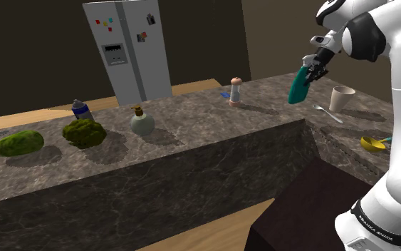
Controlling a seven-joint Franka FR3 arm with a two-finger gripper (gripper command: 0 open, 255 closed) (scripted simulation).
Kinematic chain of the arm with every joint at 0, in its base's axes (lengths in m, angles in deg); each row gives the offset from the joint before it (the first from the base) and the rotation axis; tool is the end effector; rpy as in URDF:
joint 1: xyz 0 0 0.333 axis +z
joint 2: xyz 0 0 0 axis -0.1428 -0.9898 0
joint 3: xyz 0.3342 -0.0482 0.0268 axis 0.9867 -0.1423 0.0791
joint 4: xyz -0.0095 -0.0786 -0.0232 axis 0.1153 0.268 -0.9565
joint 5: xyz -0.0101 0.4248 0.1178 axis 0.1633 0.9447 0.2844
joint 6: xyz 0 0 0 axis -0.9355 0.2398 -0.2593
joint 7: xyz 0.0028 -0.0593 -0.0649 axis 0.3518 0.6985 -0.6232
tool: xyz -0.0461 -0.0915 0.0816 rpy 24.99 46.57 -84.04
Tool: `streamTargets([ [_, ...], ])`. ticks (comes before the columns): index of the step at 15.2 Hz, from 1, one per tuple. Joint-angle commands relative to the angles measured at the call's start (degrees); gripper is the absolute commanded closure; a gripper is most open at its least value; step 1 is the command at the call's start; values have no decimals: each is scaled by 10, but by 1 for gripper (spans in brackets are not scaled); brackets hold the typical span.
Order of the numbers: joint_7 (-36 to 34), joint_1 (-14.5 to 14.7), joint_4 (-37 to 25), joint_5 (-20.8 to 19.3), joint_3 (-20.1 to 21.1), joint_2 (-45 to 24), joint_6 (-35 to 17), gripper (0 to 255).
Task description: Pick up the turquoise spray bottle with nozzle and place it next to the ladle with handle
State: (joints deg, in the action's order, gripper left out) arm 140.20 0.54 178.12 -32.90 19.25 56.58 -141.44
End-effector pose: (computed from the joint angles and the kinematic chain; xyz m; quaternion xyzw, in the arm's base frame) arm 0.4622 -0.4875 0.4041 -0.7910 -0.5502 -0.2182 0.1550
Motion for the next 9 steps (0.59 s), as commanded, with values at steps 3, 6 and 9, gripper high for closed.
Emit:
streamTargets([
  [3,44,-39,-2,-14,-11,-3,21,255],
  [6,77,-73,-11,-23,-18,-11,39,255],
  [9,111,-113,-26,-29,-21,-23,59,255],
])
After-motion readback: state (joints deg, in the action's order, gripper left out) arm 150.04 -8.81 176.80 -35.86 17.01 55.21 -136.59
